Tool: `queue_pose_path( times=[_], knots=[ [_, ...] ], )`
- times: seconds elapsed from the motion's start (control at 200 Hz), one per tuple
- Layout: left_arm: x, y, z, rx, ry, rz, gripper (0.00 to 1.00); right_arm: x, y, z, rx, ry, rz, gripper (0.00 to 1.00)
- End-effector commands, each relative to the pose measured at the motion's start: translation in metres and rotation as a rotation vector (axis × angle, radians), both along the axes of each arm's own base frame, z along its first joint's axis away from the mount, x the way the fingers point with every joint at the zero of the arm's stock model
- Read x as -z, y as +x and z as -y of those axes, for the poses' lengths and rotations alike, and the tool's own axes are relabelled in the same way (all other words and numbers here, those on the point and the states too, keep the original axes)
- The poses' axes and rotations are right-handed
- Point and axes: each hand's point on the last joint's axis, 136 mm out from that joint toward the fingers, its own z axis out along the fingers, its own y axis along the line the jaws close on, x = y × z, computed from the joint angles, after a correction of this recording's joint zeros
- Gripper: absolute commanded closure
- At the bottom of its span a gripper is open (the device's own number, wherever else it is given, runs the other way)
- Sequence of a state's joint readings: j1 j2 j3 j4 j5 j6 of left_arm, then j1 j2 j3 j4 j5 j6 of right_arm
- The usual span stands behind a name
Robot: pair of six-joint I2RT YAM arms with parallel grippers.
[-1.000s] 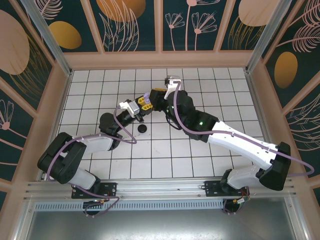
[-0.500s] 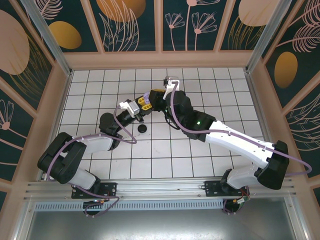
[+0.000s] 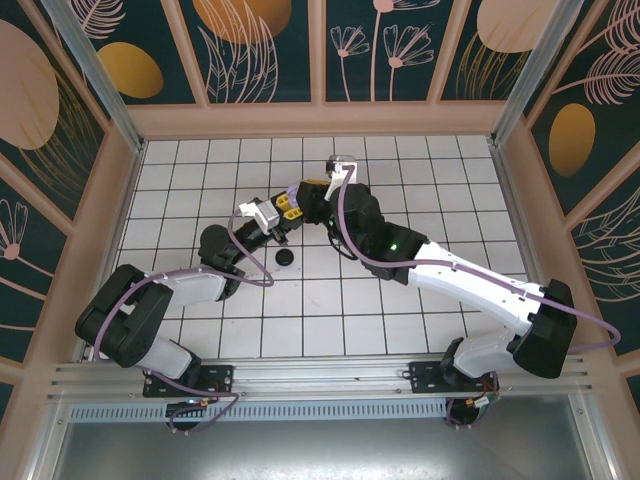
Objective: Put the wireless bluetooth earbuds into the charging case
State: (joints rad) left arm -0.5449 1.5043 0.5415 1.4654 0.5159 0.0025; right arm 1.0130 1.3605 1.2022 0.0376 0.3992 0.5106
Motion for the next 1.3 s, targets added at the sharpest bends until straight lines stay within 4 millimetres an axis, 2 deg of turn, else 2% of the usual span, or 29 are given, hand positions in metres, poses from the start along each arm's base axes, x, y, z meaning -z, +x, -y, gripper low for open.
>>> queue_pose_path(
  times=[0.0,0.335,0.505,0.641,0.776,0.996,1.146,1.296],
  knots=[
    [-0.028,-0.010,0.001,0.029,-0.052,0.092,1.00,0.025,-0.003,-0.004,-0.028,-0.033,-0.030,0.82],
    [-0.027,-0.005,0.000,0.009,-0.055,0.082,1.00,0.021,-0.021,-0.015,-0.122,-0.053,0.041,0.82],
    [-0.027,-0.005,0.001,0.010,-0.052,0.082,1.00,0.027,-0.022,-0.018,-0.128,-0.075,0.031,0.81],
    [-0.026,-0.004,0.001,0.008,-0.050,0.077,1.00,0.022,-0.021,-0.020,-0.125,-0.079,0.036,0.78],
    [-0.026,-0.004,0.001,0.008,-0.049,0.075,1.00,0.008,-0.015,-0.016,-0.085,-0.067,0.049,0.64],
    [-0.023,-0.003,0.002,0.013,-0.044,0.067,1.00,-0.031,-0.004,-0.010,-0.038,-0.015,0.096,0.45],
    [-0.023,-0.003,0.002,0.016,-0.045,0.062,1.00,-0.053,0.002,-0.004,-0.022,0.018,0.118,0.38],
    [-0.022,-0.003,0.002,0.015,-0.044,0.062,1.00,-0.068,0.005,0.004,-0.015,0.049,0.127,0.34]
  ],
)
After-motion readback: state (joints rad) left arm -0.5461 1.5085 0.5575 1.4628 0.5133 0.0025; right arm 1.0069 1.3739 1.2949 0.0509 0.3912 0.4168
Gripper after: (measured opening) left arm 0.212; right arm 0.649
